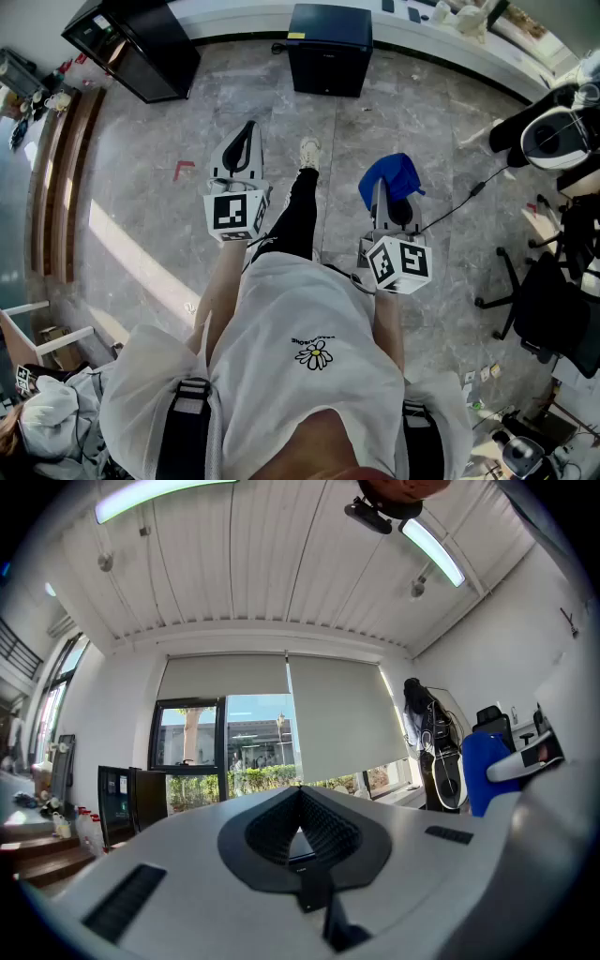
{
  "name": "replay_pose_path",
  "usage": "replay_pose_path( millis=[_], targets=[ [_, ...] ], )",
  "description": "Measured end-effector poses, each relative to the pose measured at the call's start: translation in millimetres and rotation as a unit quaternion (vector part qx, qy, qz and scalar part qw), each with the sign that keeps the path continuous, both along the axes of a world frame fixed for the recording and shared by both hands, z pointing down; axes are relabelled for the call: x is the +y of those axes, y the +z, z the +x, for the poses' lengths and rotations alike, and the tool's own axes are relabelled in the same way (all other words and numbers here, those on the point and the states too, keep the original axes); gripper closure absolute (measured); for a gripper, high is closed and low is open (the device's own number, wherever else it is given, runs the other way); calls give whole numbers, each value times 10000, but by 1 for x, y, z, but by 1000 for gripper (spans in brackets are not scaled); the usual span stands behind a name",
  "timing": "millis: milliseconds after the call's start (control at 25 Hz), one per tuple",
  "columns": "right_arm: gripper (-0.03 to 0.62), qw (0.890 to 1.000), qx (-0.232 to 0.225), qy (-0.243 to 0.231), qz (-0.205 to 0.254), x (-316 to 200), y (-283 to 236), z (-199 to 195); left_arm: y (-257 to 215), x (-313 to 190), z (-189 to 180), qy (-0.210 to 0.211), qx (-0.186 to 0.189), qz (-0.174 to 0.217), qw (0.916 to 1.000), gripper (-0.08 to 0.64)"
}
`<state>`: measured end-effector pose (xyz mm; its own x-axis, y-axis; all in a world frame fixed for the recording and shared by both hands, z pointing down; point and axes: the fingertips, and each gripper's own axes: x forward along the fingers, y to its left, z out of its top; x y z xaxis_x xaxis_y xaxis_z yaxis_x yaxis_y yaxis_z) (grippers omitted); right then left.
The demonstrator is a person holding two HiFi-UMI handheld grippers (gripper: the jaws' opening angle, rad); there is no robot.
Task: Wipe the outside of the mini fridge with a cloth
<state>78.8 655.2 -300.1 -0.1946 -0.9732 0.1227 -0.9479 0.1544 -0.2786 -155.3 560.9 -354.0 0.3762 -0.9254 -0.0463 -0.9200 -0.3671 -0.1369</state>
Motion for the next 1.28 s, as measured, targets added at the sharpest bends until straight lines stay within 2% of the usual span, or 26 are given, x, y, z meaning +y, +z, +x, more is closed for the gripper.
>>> replay_pose_path(
  millis=[240,400,480,560,680,760,880,1080,1200,1280],
  targets=[
    [517,9994,330,-74,89,-37,4,-3,3,-49,-5,-93,93,132,9998,555],
    [517,9994,245,-175,177,-88,9,-1,12,-105,2,-12,53,241,9997,555],
    [517,9975,493,-356,374,-132,2,-3,21,-148,6,-37,16,180,9998,555],
    [517,9924,1037,-472,462,-178,-3,-6,28,-186,14,-61,-17,103,9999,555],
    [517,9863,1461,-581,490,-258,-4,-14,25,-247,35,182,-326,213,9991,555],
    [517,9863,1433,-669,467,-318,-4,-19,26,-298,47,340,-468,184,9982,555],
    [517,9897,1190,-684,416,-409,-15,-24,15,-378,53,421,-235,43,9988,555],
    [517,9940,850,-446,530,-514,-50,-22,-17,-480,65,696,-36,227,9973,555],
    [517,9926,1012,-481,469,-557,-55,-19,-31,-518,72,782,141,478,9957,555],
    [517,9898,1243,-502,475,-585,-57,-18,-32,-543,77,764,76,558,9955,555]
  ],
)
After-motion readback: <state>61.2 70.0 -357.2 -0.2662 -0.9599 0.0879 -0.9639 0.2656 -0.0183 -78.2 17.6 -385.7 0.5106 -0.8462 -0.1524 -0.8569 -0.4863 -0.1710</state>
